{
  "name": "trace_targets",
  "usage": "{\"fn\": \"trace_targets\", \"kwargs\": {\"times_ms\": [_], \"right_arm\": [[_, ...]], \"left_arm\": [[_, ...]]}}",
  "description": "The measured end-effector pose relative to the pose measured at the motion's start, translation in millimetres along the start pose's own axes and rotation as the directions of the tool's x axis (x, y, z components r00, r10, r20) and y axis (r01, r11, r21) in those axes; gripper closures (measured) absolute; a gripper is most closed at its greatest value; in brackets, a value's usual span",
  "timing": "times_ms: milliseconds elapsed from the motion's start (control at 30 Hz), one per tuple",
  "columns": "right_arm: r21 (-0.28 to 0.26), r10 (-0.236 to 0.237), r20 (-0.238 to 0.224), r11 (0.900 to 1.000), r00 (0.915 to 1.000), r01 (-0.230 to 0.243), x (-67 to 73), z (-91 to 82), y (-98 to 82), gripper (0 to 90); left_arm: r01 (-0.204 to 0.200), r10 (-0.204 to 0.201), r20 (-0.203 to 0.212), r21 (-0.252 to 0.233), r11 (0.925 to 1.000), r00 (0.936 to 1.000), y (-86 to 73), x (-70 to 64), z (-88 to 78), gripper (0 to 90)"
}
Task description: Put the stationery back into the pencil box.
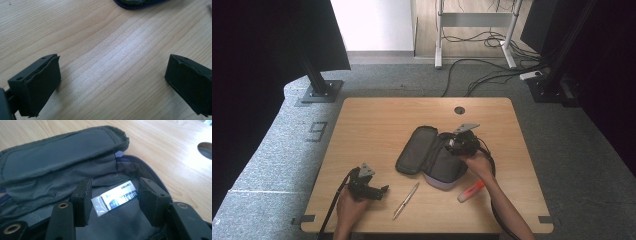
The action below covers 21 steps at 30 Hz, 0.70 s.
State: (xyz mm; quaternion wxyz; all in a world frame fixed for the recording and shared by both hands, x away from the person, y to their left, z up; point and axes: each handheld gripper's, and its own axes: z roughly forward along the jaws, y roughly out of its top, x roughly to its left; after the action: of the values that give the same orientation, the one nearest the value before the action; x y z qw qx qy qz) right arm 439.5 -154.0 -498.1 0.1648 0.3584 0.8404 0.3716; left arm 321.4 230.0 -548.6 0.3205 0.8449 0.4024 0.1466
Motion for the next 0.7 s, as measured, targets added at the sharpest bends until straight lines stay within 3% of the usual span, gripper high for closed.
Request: {"fn": "trace_targets", "kwargs": {"times_ms": [700], "right_arm": [[0.058,0.000,0.005,0.998,1.0000,0.000,-0.7,18.6,-12.7,43.4]], "left_arm": [[0.000,0.000,0.000,0.000,1.0000,1.0000,0.0,0.0,0.0,0.1]]}}
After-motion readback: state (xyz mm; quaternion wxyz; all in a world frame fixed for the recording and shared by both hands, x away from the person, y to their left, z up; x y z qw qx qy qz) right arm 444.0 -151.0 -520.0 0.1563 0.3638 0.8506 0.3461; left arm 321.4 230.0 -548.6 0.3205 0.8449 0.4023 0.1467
